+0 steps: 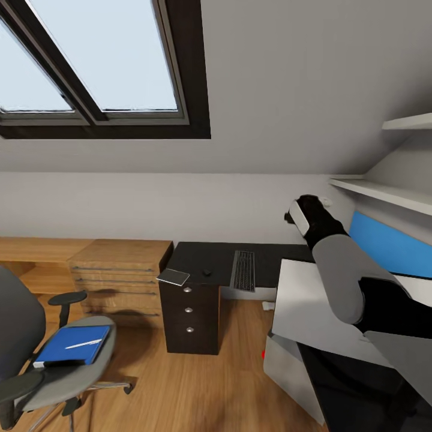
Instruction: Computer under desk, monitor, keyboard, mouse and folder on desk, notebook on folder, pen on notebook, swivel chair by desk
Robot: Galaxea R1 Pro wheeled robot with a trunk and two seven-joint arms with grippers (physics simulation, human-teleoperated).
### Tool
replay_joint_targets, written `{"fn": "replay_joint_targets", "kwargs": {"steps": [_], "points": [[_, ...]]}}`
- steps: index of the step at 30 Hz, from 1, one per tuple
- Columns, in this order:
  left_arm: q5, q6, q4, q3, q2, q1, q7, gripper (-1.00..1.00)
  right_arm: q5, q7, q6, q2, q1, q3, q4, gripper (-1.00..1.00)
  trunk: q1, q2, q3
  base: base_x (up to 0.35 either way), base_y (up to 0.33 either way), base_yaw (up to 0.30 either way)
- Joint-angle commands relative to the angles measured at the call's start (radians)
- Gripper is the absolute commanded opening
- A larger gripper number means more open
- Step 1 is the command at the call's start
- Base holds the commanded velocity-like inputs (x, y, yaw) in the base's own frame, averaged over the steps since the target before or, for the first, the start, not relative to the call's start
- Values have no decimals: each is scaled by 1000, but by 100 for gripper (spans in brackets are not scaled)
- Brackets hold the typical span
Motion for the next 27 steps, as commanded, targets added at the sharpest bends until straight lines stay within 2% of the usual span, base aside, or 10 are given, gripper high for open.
{"fn": "replay_joint_targets", "kwargs": {"steps": [1,3,4,10,27], "points": [[6,-3,-2,-9,1,1,8,100,-4,-5,3,-1,0,-3,6,100,0,0,0,0,0,0],[6,-2,-2,-9,2,1,8,100,-5,-6,7,-4,0,-4,26,100,0,0,0,0,0,0],[6,-2,-2,-9,1,1,8,100,-6,-6,55,-8,2,-4,47,100,0,0,0,0,0,0],[6,-2,-2,-9,1,1,8,100,-5,-7,113,-9,5,-4,50,100,0,0,0,0,0,0],[6,-3,-2,-9,2,1,8,100,-4,-7,162,-21,7,-4,58,100,0,0,0,0,0,0]]}}
